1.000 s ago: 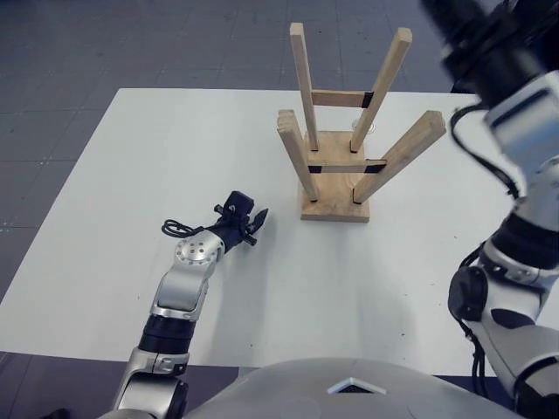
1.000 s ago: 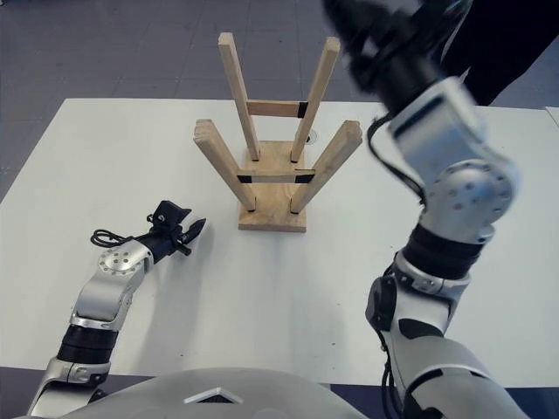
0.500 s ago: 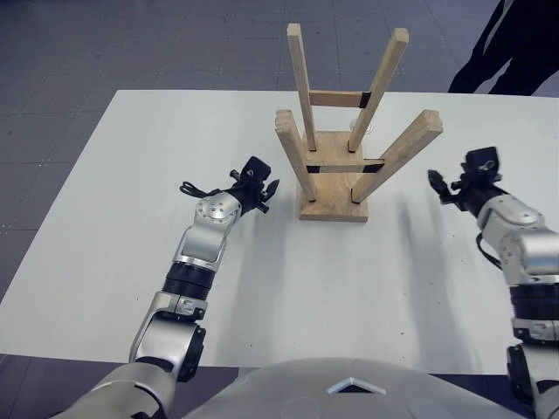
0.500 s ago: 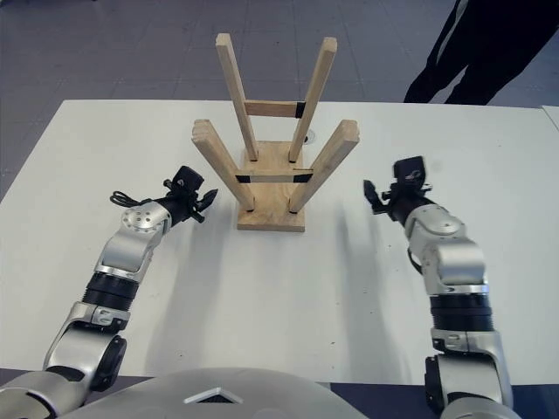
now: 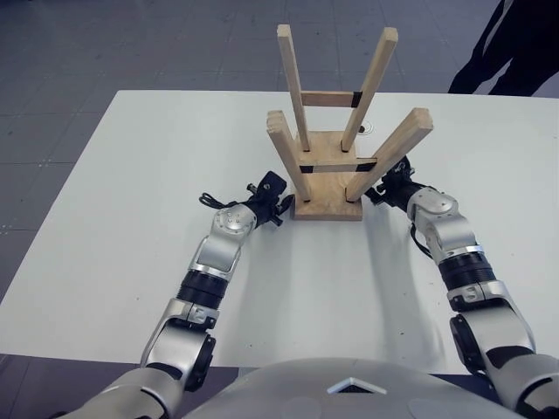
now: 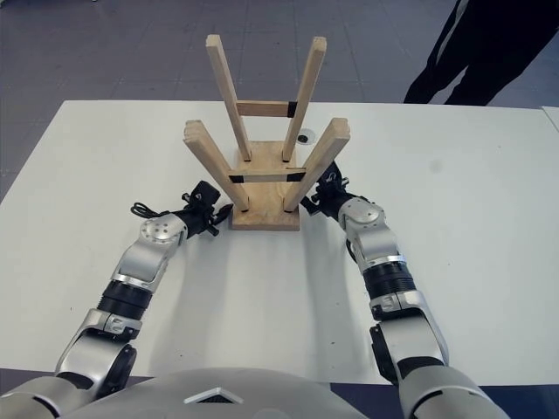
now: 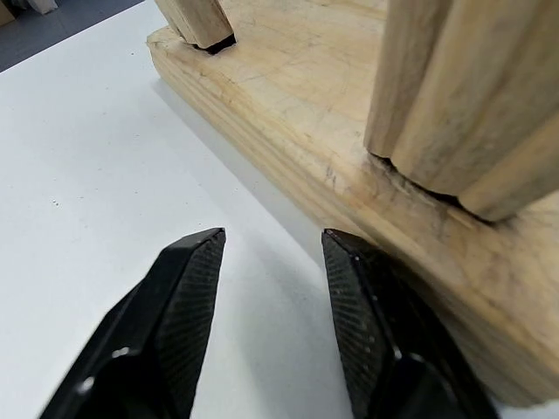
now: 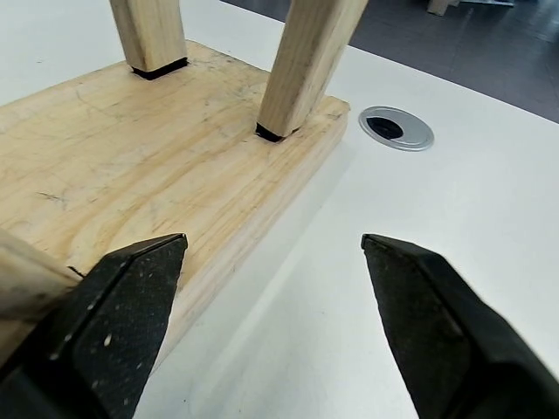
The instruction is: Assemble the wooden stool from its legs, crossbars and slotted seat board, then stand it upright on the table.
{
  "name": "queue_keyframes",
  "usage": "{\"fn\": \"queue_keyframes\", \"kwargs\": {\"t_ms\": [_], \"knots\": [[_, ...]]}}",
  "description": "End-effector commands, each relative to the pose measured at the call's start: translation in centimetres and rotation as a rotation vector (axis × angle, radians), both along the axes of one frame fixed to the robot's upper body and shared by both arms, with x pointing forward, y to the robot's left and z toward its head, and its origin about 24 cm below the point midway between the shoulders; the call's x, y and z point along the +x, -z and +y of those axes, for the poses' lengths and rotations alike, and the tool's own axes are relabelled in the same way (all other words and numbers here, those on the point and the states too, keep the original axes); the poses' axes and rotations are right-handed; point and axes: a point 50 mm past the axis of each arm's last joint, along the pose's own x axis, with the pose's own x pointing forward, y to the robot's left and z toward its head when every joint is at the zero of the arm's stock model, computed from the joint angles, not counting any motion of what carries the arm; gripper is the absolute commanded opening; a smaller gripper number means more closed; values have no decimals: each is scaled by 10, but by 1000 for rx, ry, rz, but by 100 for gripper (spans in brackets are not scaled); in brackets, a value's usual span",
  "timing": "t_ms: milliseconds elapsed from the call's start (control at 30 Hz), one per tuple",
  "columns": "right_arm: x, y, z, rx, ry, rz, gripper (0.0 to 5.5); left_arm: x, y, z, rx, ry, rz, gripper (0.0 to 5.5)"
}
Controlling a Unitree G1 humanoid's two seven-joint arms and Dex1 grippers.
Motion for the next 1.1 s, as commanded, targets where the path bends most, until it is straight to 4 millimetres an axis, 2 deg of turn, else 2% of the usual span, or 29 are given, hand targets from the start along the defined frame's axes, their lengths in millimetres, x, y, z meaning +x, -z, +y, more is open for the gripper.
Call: {"fn": "queue_keyframes", "kwargs": {"t_ms": [33, 200, 300, 333, 400, 467, 500, 600, 633, 700, 800, 867, 1000, 1100], "knots": [[7, 13, 25, -23, -133, 60, 371, -10, -17, -14, -59, 85, -26, 209], [22, 5, 0, -81, -58, 25, 371, -31, -25, -9, -71, 136, -2, 209], [21, -8, -34, -91, 103, -24, 371, -39, -36, -7, -125, 160, -14, 209], [16, -12, -46, -96, 150, -33, 371, -40, -39, -8, -137, 162, -19, 209], [-8, -15, -75, -111, 237, 4, 371, -41, -36, -7, -129, 146, -11, 209], [-40, -17, -88, -126, 238, 85, 371, -42, -33, 2, -104, 118, 3, 209], [-56, -20, -85, -117, 206, 130, 371, -43, -32, 6, -92, 110, 13, 209], [-109, -40, -54, -19, -58, 293, 371, -52, -24, 34, -9, 97, 87, 209], [-120, -49, -43, 16, -140, 319, 371, -54, -22, 44, 13, 85, 108, 209], [-131, -62, -25, 85, -235, 327, 371, -57, -20, 59, 37, 59, 132, 209], [-121, -70, -1, 152, -275, 251, 371, -50, -22, 80, 72, -17, 112, 209], [-110, -70, 12, 183, -269, 216, 371, -44, -23, 85, 82, -44, 91, 209], [-88, -54, 33, 190, -245, 175, 371, -36, -25, 82, 81, -57, 62, 209], [-80, -39, 42, 185, -252, 190, 371, -36, -23, 80, 80, -46, 61, 209]]}}
